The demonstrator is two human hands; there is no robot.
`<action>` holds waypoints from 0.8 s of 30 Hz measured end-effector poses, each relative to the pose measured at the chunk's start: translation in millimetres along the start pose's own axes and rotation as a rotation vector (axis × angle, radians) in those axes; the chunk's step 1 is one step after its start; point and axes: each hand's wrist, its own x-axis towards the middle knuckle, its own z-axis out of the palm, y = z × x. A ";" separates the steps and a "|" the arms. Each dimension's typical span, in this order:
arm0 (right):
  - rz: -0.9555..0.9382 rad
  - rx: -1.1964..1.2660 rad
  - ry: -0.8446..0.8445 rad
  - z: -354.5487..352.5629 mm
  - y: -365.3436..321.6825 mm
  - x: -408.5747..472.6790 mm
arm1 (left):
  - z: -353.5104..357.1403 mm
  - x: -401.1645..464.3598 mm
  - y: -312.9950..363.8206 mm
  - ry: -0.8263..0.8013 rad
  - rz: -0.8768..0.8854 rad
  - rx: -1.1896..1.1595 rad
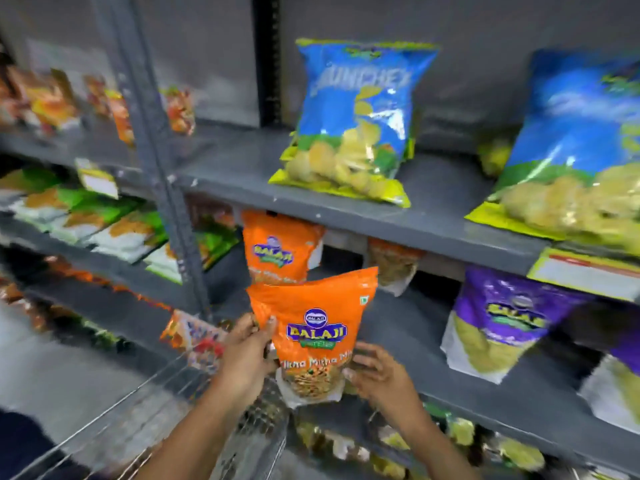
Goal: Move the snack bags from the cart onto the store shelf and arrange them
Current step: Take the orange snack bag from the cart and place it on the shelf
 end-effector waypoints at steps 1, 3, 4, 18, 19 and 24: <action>-0.020 0.000 0.059 -10.7 -4.6 1.0 | 17.0 6.8 -1.7 -0.040 -0.016 -0.001; -0.060 0.022 0.138 -30.5 -14.8 3.9 | 46.8 20.7 -5.7 -0.094 -0.048 -0.003; -0.076 0.020 0.167 -39.0 -18.1 7.9 | 59.1 29.1 -7.7 -0.103 -0.063 0.005; -0.004 -0.095 0.144 -69.0 15.3 83.5 | 130.0 154.3 -41.3 -0.042 -0.059 0.195; 0.001 -0.088 0.161 -67.5 22.1 86.1 | 131.4 156.1 -42.9 -0.043 -0.050 0.217; -0.040 -0.083 0.283 -74.1 51.8 92.6 | 127.3 145.8 -68.3 -0.073 -0.041 0.239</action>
